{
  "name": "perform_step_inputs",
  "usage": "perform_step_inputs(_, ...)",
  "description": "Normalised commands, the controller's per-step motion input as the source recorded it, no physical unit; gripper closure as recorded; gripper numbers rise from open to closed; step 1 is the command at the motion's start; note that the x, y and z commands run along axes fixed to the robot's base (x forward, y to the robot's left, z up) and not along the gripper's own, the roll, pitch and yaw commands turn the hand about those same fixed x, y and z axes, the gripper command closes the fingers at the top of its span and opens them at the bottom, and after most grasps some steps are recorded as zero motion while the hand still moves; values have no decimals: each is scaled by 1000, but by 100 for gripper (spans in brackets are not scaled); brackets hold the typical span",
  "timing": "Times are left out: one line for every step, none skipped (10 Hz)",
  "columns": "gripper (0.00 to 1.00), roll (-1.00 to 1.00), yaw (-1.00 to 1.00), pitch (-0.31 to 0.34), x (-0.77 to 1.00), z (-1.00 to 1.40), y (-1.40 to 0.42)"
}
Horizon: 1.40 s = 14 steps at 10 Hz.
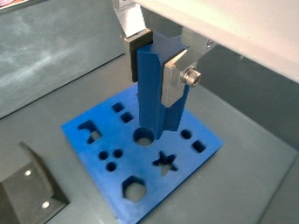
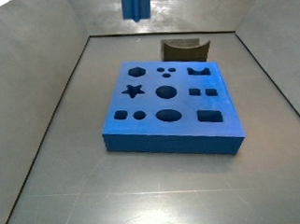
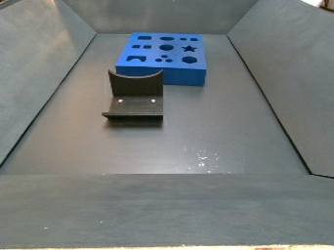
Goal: Pick up the star object. Move to above the board. Insert the star object.
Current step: Insert the star object.
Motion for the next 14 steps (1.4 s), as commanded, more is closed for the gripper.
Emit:
perform_step_inputs(100,0,0,-143,0,-266,0)
perform_step_inputs(100,0,-829,-403,3,-686,0)
perform_step_inputs(100,0,-900,-209,140,-614,0)
perform_step_inputs(100,0,-23,34,69,0,0)
perform_step_inputs(100,0,0,0,91,-174,0)
perform_step_inputs(100,0,89,-23,46,-1000,0)
perform_step_inputs(100,0,86,-6,11,-1000,0)
perform_step_inputs(100,0,37,-9,0,-1000,0)
perform_step_inputs(100,0,0,-20,0,-1000,-94)
perform_step_inputs(100,0,6,0,80,-1000,-40)
perform_step_inputs(100,43,17,0,77,-1000,-77)
perform_step_inputs(100,57,43,-123,0,-731,-109)
perform_step_inputs(100,-34,0,0,0,0,0)
perform_step_inputs(100,0,17,0,0,-46,6)
